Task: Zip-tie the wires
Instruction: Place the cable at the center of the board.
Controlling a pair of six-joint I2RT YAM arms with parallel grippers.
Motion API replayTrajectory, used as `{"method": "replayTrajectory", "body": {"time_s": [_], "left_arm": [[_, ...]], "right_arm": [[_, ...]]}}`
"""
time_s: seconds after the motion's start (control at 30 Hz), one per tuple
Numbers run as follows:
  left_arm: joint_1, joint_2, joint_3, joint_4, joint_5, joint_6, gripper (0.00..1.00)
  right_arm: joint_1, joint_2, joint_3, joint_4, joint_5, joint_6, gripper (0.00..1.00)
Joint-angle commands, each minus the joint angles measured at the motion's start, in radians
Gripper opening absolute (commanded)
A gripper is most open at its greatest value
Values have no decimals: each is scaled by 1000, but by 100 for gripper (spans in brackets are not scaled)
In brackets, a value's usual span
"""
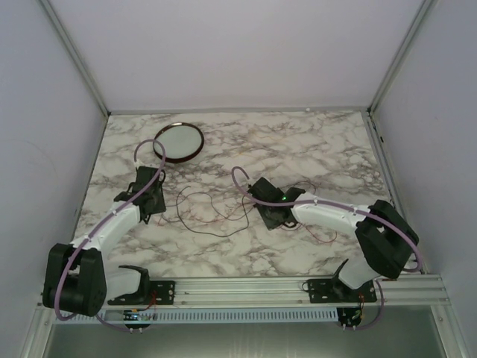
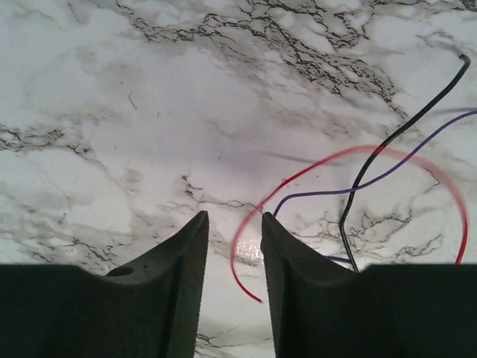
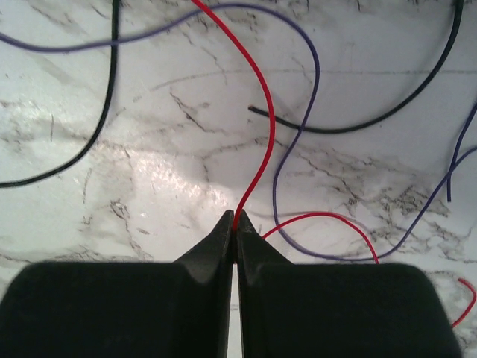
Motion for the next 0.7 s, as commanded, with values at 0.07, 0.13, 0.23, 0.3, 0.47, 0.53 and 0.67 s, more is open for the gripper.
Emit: {"method": "replayTrajectory", "body": {"time_s": [0.07,0.13,0.23,0.3,0.47,0.53,0.67], "left_arm": [[13,16,2,18,-29,-4,44],[18,19,11,11,-34,-2,48],[22,15,28,-3,-50,1,52],[26,-1,42,-11,-58,3,54],[37,-47,117,-40,-82,18,63],[43,-63,169,-46,-82,29,68],[49,-83,292,-34,-57,52,81]], "right_arm": [[11,-71,-33,-28,-1,42,0],[12,-71,-32,-28,-7,45,0],[12,-72,-29,-30,-9,46,6],[11,-77,-20,-31,-7,43,15],[6,-113,41,-38,13,38,33],[-8,-128,90,-48,22,35,37],[-68,-160,175,-52,39,19,46]]}}
